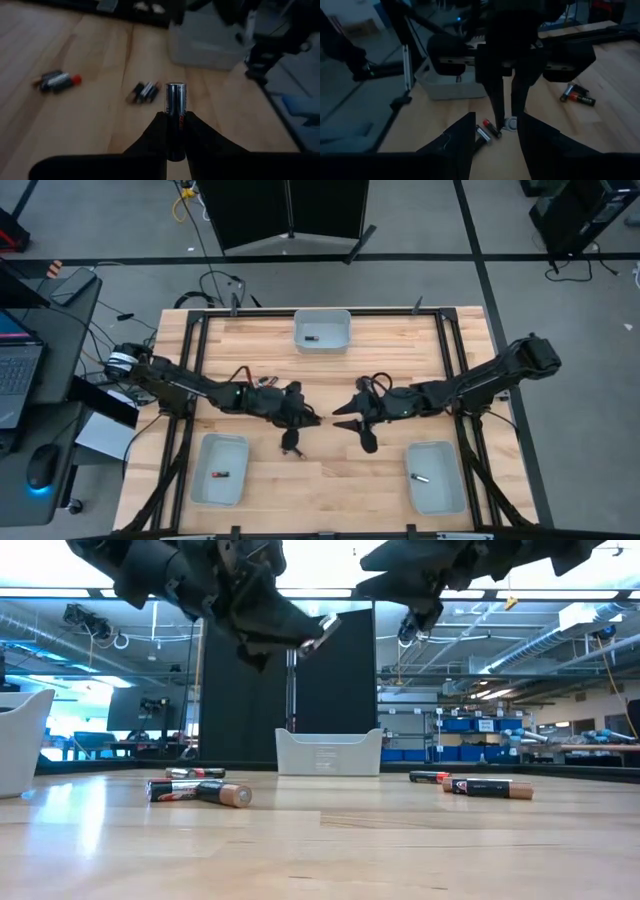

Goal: Sort batteries
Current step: Put the silver battery into the bottom right gray bin

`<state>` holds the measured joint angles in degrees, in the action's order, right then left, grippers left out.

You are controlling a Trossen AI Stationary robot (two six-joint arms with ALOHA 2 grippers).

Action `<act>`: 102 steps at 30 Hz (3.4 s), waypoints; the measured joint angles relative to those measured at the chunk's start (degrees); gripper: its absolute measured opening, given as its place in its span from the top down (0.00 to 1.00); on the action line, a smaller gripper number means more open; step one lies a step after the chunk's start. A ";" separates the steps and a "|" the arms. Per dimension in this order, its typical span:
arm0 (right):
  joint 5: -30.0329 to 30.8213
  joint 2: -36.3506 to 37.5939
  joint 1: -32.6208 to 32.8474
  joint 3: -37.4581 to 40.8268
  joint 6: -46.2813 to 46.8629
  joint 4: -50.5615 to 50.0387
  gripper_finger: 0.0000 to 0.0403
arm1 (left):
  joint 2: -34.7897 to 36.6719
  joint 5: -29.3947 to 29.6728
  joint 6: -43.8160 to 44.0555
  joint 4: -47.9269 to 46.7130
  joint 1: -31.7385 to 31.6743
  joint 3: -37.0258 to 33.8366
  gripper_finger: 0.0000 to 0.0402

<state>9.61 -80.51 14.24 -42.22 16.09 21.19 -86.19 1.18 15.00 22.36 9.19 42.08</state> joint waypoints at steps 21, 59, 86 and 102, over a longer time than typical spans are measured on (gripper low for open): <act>5.35 0.04 -0.48 -2.68 5.17 -2.10 0.61 | 0.02 -10.36 -4.47 5.91 -5.24 3.24 0.89; 5.88 1.90 -0.35 -2.91 -1.67 0.03 0.86 | -0.09 -8.03 -5.39 9.23 -5.46 3.79 0.67; 17.56 16.35 29.72 -5.74 39.40 -53.32 0.86 | -0.11 -1.93 -15.02 9.17 -5.44 3.79 0.63; -18.25 1.60 30.63 -12.00 56.69 -77.47 0.86 | 1.25 -1.25 -14.82 10.66 -7.75 3.79 0.63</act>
<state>-8.65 -78.91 44.87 -54.22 72.79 -56.28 -84.95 -0.08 0.19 33.02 1.44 45.87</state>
